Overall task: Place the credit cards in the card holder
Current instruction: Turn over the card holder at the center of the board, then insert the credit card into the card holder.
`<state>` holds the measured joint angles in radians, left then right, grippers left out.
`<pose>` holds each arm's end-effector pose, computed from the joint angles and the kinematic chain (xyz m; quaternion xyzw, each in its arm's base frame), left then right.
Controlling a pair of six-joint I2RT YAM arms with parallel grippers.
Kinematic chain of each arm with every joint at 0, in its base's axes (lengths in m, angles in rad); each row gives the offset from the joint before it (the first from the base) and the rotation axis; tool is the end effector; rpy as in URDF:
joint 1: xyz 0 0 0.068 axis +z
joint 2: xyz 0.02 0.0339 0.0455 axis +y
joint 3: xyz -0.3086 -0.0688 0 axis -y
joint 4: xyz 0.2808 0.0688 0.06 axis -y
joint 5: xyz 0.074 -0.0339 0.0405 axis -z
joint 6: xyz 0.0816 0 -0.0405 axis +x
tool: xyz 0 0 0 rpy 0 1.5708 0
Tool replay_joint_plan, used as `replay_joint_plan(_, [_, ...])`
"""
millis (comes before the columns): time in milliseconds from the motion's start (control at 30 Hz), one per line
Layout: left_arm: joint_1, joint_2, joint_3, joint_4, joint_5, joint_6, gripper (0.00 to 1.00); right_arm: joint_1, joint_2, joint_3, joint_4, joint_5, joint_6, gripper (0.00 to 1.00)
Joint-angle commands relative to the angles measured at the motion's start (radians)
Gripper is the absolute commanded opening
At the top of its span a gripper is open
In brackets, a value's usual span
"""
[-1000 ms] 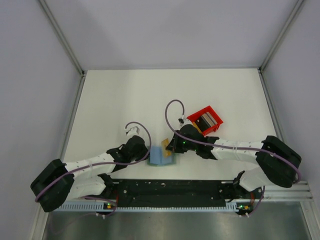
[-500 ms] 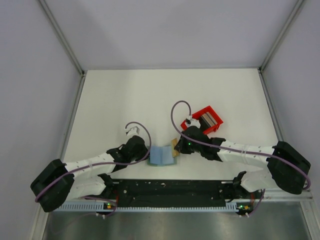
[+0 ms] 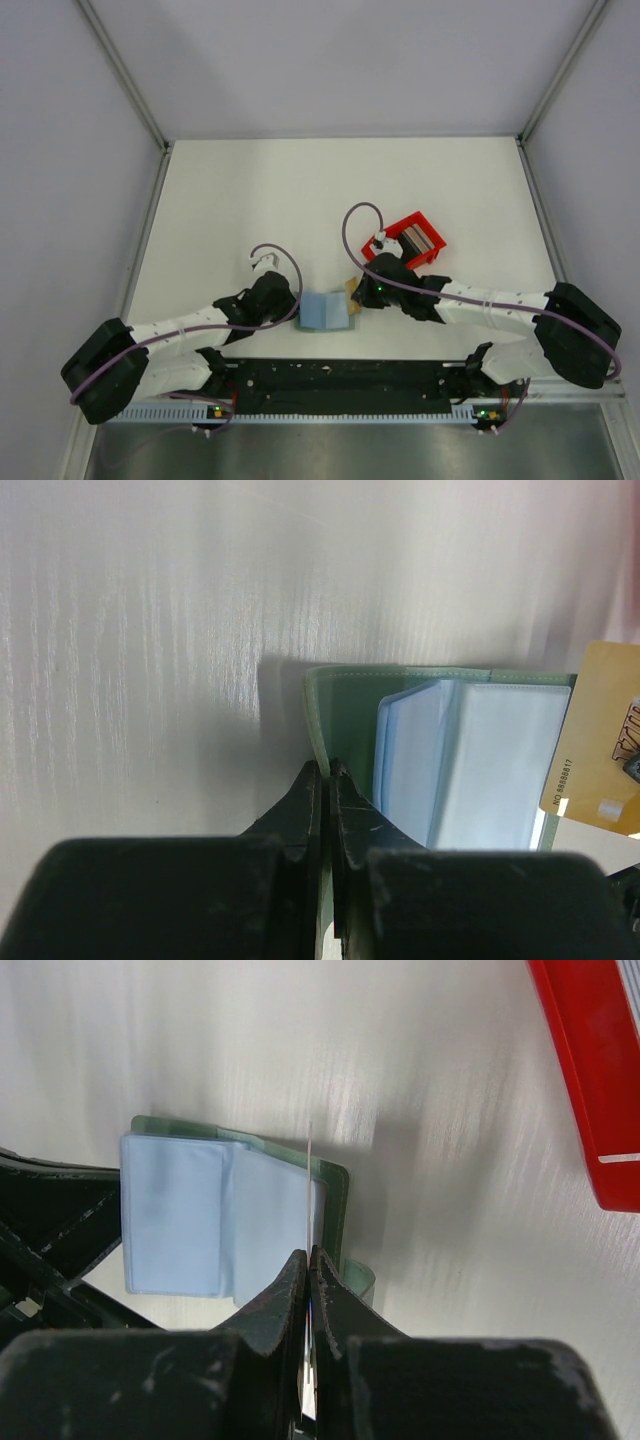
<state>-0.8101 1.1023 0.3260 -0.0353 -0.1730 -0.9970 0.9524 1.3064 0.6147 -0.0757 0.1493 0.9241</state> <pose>0.1683 -0.1564 0.1229 -0.1182 0.9183 -0.2403 0.2915 0.1868 0.2417 0.1711 0.0162 0.9182 0.2739 0.2859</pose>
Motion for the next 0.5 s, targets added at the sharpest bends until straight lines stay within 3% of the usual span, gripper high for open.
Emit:
replay_joint_plan(0, [-0.001, 0.005, -0.019, 0.005, -0.014, 0.003, 0.00, -0.003, -0.010, -0.010, 0.013, 0.015, -0.008, 0.00])
replay_joint_plan(467, [-0.001, 0.008, -0.019, 0.006, -0.013, 0.001, 0.00, 0.006, 0.131, -0.029, 0.206, -0.102, 0.062, 0.00])
